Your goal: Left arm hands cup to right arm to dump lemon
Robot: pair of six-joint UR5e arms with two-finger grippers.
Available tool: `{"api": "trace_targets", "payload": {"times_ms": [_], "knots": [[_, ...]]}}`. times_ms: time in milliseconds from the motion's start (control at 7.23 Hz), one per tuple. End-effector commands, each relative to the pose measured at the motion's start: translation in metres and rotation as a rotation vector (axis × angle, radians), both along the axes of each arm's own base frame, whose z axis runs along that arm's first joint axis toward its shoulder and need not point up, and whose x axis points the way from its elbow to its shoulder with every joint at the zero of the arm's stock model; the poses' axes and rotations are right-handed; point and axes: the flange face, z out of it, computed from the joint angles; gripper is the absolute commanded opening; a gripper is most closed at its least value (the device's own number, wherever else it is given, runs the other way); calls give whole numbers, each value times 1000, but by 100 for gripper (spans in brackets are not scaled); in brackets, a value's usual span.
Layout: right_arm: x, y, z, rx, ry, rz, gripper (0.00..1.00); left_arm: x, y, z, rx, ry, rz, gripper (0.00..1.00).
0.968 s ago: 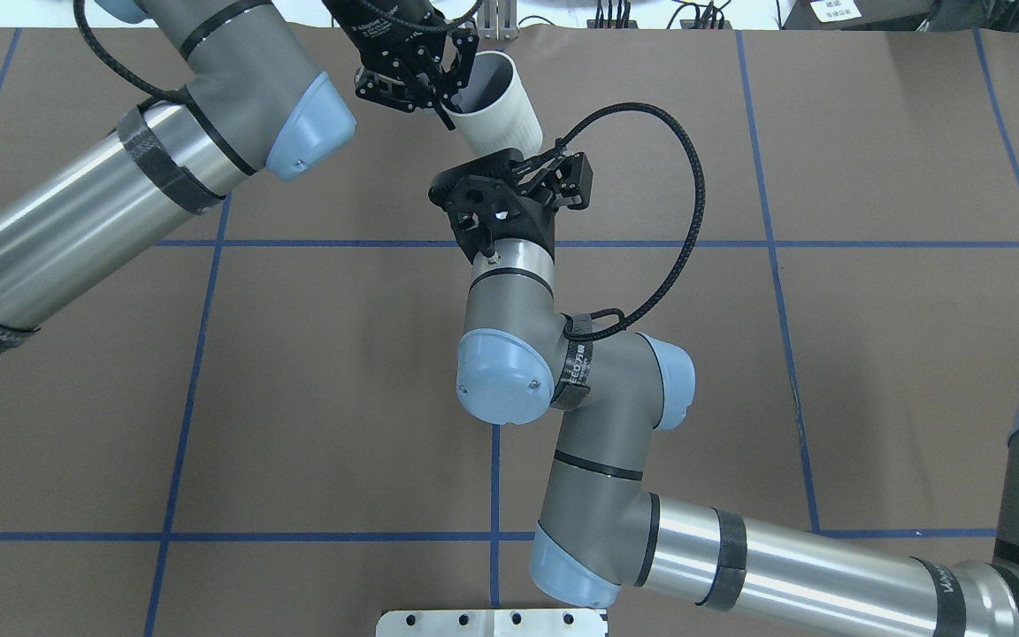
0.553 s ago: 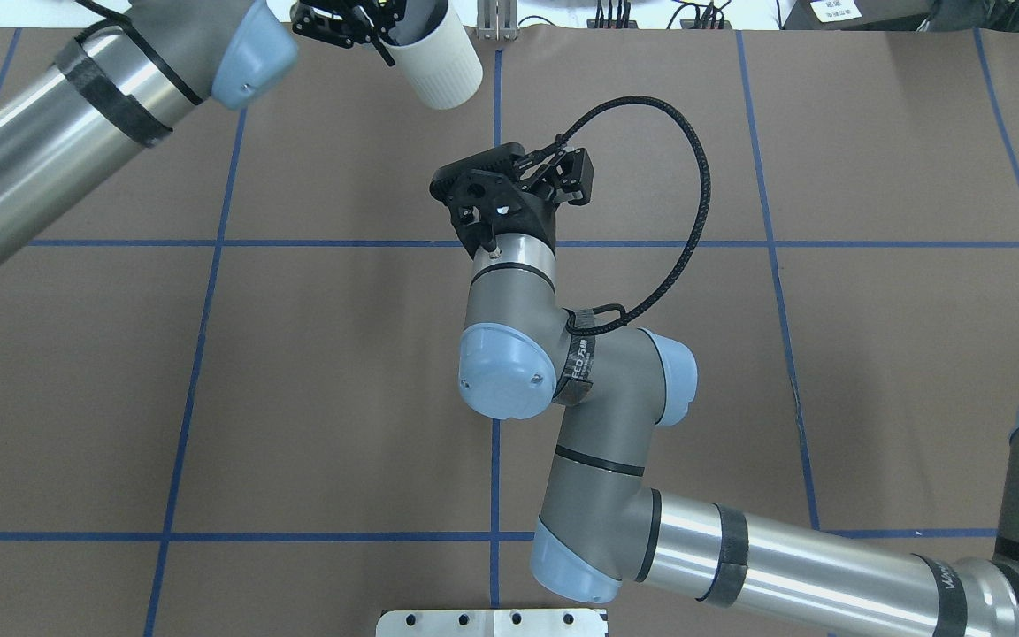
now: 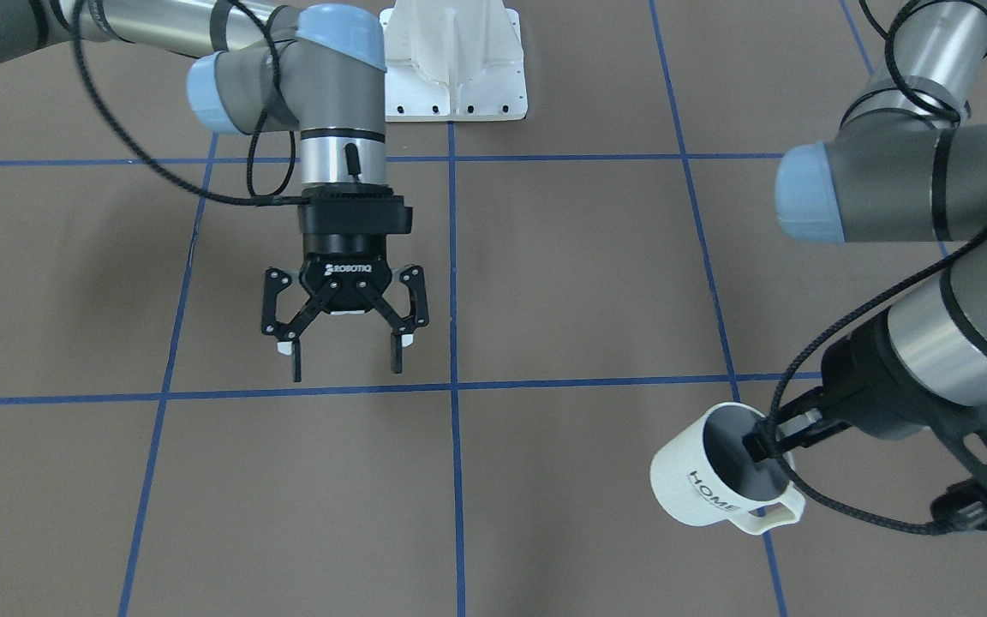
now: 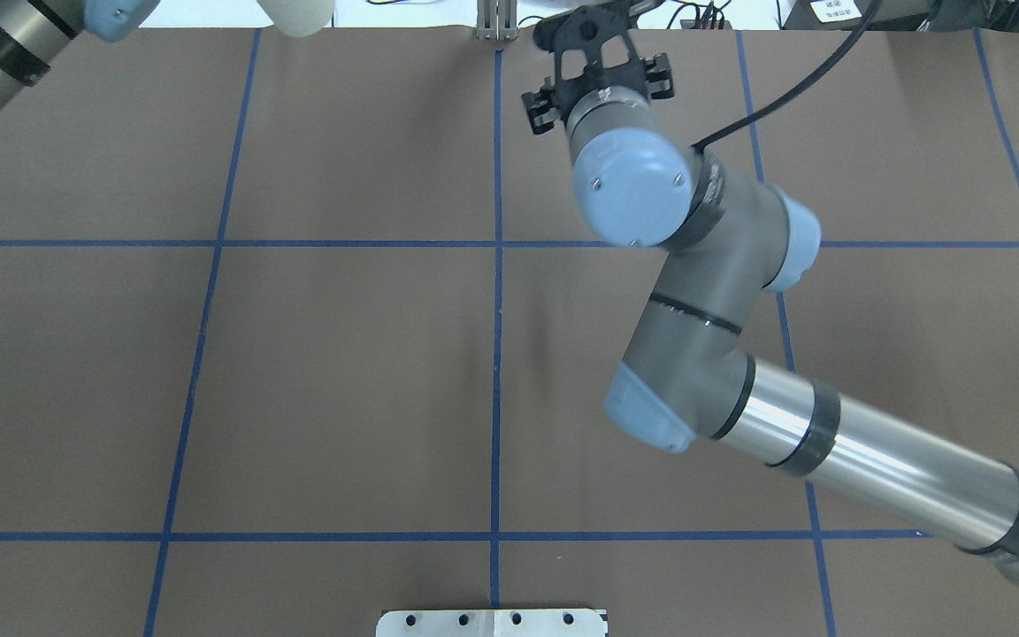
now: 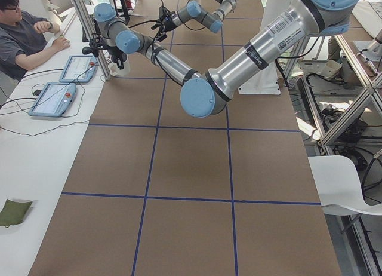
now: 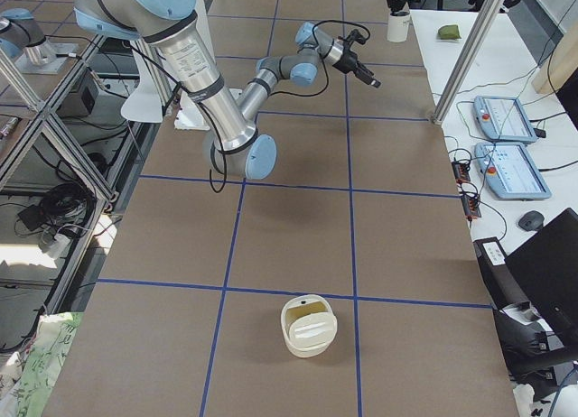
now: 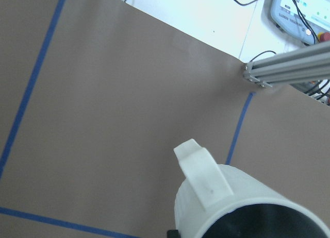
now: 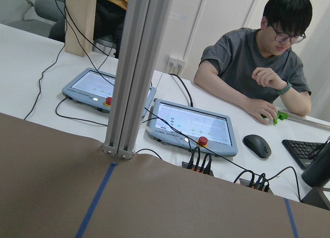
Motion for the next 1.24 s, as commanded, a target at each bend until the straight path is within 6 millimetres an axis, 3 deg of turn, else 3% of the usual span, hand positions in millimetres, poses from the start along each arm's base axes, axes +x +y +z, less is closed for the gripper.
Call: {"api": "trace_targets", "payload": {"times_ms": [0, 138, 277, 691, 830, 968, 1106], "knots": [[85, -60, 31, -150, -81, -134, 100, -12, 0, 72, 39, -224, 99, 0], [115, -72, 45, -206, -112, -210, 100, -17, 9, 110, 37, -242, 136, 0], [149, -82, 55, -263, -159, -275, 100, -27, 30, 137, 60, -242, 162, 0], [269, -98, 101, -471, -281, -433, 100, -75, 162, 221, 66, -231, 181, 0], [312, -103, 112, -532, -280, -464, 100, -88, 197, 251, 79, -203, 175, 0], [330, -89, 125, -586, -260, -468, 100, -96, 225, 277, 56, -179, 122, 0], [340, -78, 134, -611, -238, -474, 100, -81, 255, 302, 53, -148, 95, 0]]}}
